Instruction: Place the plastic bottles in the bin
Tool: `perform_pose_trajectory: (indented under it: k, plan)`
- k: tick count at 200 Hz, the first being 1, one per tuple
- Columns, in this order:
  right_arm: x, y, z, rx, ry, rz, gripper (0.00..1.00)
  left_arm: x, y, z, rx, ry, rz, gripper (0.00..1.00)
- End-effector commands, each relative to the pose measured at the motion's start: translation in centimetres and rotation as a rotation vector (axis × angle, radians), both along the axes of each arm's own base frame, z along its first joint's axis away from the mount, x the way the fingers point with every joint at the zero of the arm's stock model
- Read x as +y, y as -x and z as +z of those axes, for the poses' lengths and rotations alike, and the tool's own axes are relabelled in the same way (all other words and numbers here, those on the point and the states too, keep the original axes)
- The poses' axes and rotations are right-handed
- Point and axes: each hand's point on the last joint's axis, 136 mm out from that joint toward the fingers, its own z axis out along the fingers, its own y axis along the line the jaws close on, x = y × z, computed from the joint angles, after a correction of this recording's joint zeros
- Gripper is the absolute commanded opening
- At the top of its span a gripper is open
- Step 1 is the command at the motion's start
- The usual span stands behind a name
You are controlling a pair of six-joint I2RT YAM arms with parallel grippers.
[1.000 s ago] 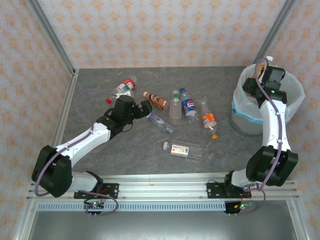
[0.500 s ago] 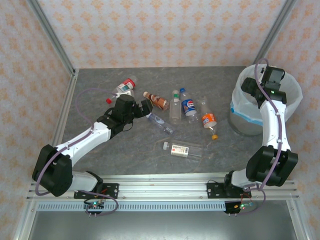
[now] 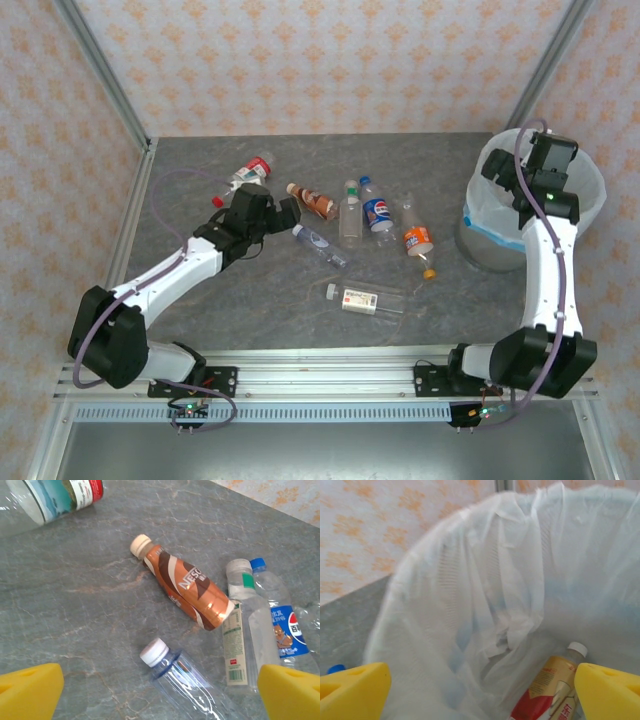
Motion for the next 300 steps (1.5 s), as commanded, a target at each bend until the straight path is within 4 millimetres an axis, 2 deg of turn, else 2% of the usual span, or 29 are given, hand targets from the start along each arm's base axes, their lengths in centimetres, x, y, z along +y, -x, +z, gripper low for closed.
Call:
perform_pose_trajectory:
  k: [1,27,31,56,67,88,101,132,165,211,236,264,268,286,300]
  plan:
    - [1.9,1.0,2.4,-0.061,-0.014,0.021,0.99,2.0,-0.5,0.1,0.020,-0.100,0.016,1.00]
    - [3.8,0.9,2.8,-0.074,-0.029,0.067,0.99,3.8,-1.0,-0.5,0.063,-0.097,0.031,1.00]
    - [4.1,1.5,3.8,-0.104,-0.029,0.072,0.99,4.1,-1.1,-0.6,0.070,-0.101,0.034,1.00]
    - [6.0,1.8,5.3,-0.173,-0.084,0.133,0.99,6.1,-1.5,-0.5,0.098,-0.152,0.048,1.00]
    - [7.5,1.9,6.0,-0.205,-0.130,0.196,0.99,6.8,-1.8,-0.6,0.121,-0.160,0.053,1.00]
    - [11.5,2.2,7.1,-0.250,-0.214,0.371,0.99,7.6,-2.8,-0.6,0.181,-0.046,0.059,1.00]
    - [14.1,2.7,7.5,-0.260,-0.220,0.467,0.99,8.2,-3.3,-0.6,0.195,-0.045,0.069,1.00]
    - [18.7,3.3,6.6,-0.235,-0.148,0.616,0.99,10.1,-4.4,-0.4,0.213,-0.174,0.090,1.00]
    - [21.6,3.2,4.1,-0.169,-0.058,0.692,0.99,11.8,-5.0,-0.2,0.273,-0.344,0.066,1.00]
    - [23.9,3.4,0.5,-0.095,0.010,0.721,0.99,13.6,-6.5,-0.2,0.330,-0.496,0.008,1.00]
    - [24.1,3.1,-1.2,-0.086,-0.019,0.686,0.99,14.5,-7.9,0.0,0.352,-0.498,-0.017,1.00]
    - [24.2,2.8,-2.0,-0.112,-0.055,0.668,0.99,15.4,-8.6,-0.5,0.411,-0.603,-0.104,1.00]
    - [24.3,2.9,-2.0,-0.113,-0.054,0.671,0.99,15.5,-8.9,-1.5,0.442,-0.624,-0.121,1.00]
    - [24.2,3.0,-2.0,-0.105,-0.042,0.672,0.99,16.1,-9.4,-2.9,0.488,-0.679,-0.189,1.00]
    - [23.8,3.1,-2.0,-0.104,-0.032,0.658,0.99,15.7,-9.5,-4.4,0.522,-0.653,-0.277,1.00]
